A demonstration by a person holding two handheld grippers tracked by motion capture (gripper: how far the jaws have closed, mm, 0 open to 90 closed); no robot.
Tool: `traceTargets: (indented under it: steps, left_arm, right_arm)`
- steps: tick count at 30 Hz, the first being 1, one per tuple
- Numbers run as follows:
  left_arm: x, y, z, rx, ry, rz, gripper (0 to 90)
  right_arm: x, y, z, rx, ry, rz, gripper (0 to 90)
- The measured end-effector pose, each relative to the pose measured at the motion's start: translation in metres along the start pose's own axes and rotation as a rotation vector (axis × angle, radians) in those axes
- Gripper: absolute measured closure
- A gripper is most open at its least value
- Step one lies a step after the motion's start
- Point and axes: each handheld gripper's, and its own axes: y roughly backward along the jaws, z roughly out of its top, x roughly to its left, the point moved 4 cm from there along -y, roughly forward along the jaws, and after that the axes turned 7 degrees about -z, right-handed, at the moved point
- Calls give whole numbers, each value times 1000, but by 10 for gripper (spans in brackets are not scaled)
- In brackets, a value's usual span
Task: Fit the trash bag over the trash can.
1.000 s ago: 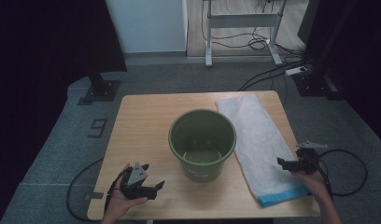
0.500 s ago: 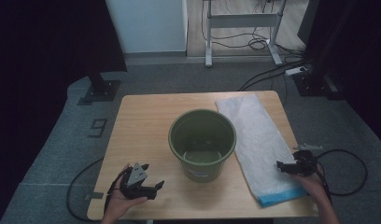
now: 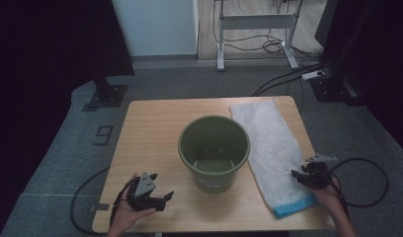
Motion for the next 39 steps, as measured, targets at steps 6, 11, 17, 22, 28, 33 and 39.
traceTargets:
  steps: [6,11,17,22,28,33,39]
  left_arm:
    - [1,5,2,-18,1,9,145]
    - [-1,9,7,-40,-3,24,147]
    - [-3,11,11,-65,7,21,147]
    - [-4,10,12,-62,6,21,147]
    - [-5,15,15,-79,-1,32,148]
    - [-7,20,20,-107,11,26,154]
    - [-11,25,26,-127,5,24,157]
  right_arm:
    - [8,1,2,-6,56,63,855]
    - [9,16,6,-91,65,172,888]
    - [9,44,17,-182,72,235,890]
    - [11,77,34,-268,83,279,890]
    - [17,113,54,-374,70,355,890]
    - [22,143,73,-449,81,395,890]
    - [33,178,97,-517,125,414,890]
